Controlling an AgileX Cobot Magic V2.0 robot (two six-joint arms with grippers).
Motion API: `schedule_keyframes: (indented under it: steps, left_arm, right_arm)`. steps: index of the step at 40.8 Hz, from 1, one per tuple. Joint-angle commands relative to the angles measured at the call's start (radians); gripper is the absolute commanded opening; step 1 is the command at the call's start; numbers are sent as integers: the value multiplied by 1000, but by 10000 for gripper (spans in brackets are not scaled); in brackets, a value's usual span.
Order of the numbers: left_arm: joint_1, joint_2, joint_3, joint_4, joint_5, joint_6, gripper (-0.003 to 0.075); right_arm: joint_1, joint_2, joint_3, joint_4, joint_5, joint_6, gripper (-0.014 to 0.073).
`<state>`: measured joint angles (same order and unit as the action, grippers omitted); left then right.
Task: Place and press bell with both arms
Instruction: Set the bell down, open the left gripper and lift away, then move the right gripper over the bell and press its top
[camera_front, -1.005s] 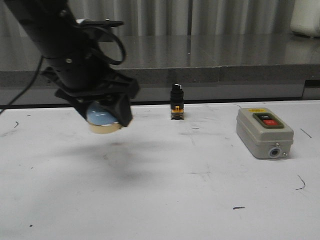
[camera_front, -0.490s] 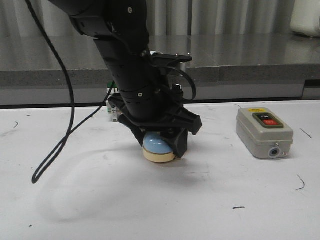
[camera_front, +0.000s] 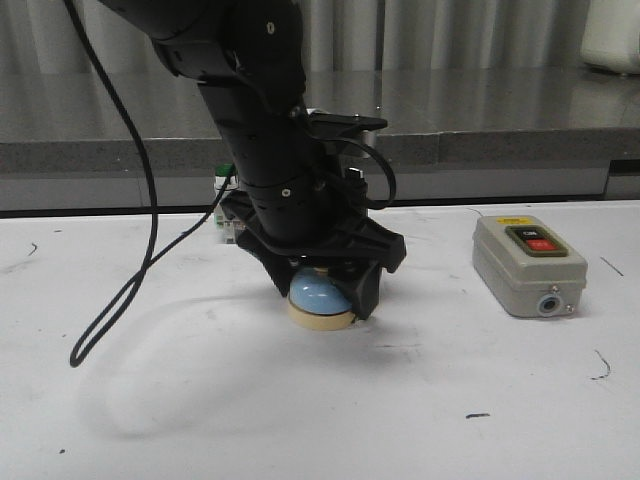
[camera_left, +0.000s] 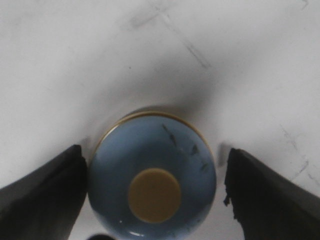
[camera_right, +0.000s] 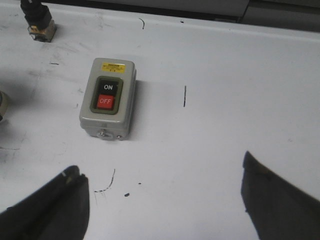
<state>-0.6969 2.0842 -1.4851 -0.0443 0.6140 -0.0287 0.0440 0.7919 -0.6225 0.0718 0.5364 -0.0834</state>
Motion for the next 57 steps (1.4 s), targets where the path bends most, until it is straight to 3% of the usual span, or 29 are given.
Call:
schedule_keyframes:
  steps: [1,12,40,57]
  left_arm:
    - [-8,-68,-31,-14,-16,-8,547]
    - [-8,-216,14,-15,32,-12,547]
    - [39,-1013,551,-15,-32,-14,547]
    - [39,-1401,745,-15,-24,-14,547]
  right_arm:
    - [-4,-2,-34,-6,-60,-5,632]
    - [-4,-2,-34,-6,-60,-5,632]
    - [-4,-2,-34,-6,-60,-5,632]
    - [-4,-2,-34,-4,-68,-5,632]
